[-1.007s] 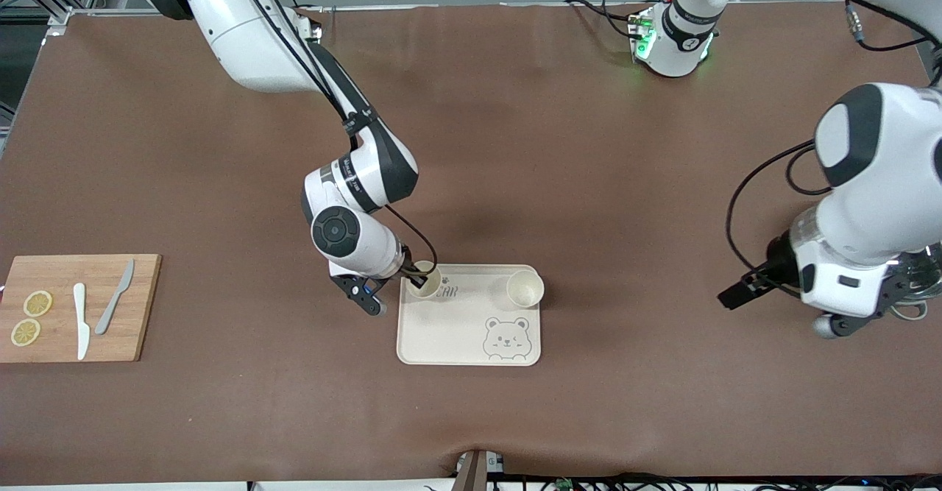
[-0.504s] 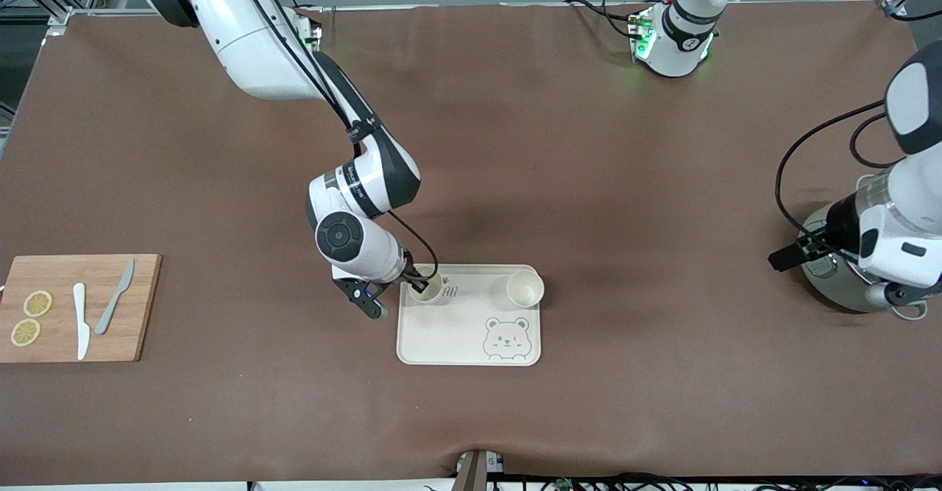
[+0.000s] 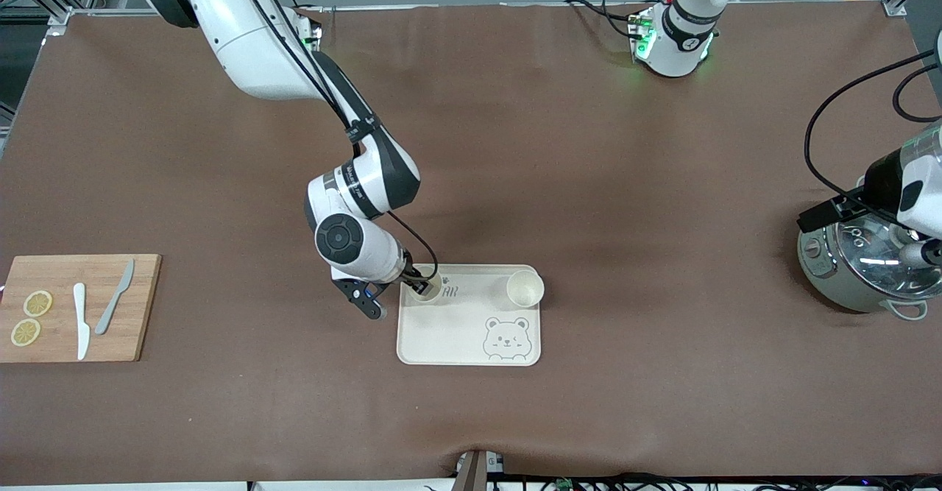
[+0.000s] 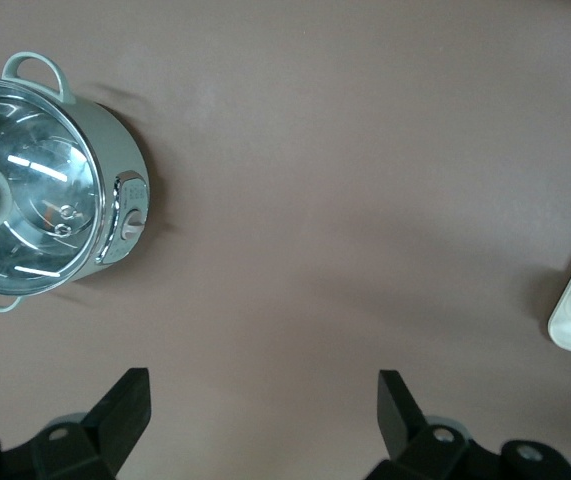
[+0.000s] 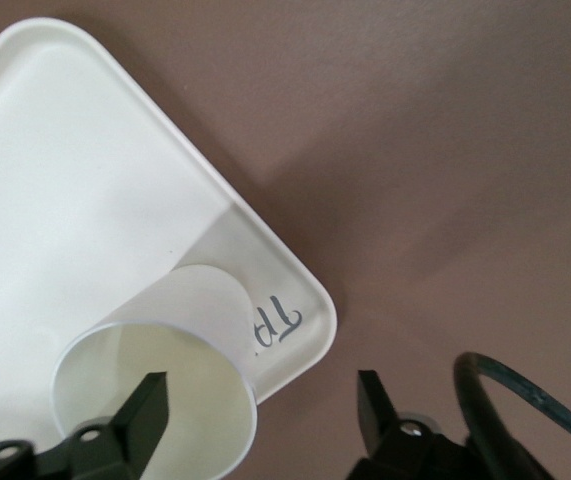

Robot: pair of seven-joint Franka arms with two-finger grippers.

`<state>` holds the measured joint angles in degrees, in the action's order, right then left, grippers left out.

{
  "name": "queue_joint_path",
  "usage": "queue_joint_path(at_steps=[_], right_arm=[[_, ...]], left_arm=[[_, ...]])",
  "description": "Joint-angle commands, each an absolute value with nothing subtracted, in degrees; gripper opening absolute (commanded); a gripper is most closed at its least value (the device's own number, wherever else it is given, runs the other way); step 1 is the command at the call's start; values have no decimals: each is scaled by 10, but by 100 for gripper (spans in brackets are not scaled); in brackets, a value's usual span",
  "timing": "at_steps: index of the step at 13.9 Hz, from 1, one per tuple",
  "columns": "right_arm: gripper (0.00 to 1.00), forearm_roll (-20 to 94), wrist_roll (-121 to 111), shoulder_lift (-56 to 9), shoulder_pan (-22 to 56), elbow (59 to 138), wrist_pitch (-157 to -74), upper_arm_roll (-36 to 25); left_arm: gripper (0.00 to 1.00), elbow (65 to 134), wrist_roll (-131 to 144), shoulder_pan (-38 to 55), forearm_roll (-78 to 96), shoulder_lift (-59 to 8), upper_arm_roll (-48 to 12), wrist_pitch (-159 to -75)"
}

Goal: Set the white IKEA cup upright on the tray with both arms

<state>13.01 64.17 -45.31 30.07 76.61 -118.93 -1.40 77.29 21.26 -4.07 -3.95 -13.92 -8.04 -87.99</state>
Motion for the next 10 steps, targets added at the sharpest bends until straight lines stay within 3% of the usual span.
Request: queue_joint_path(at_steps=[1,6,8,10], right_arm=[[100,135,638,-447,285,713,-1111,-14],[100,136,630,-436,224,620,-950,-13],[100,137,566,-402,188,613,-886,-15],[100,134,513,-347,154,639,-875,-16]], left_arm=[[100,795,182,-54,-51,-115,-85,-871],[100,864,173,-53,-38,-70,-103,-892],[100,936,180,-54,-38,-27,-126,-939],[100,1025,182,-57,-37,35,-135,-1003]])
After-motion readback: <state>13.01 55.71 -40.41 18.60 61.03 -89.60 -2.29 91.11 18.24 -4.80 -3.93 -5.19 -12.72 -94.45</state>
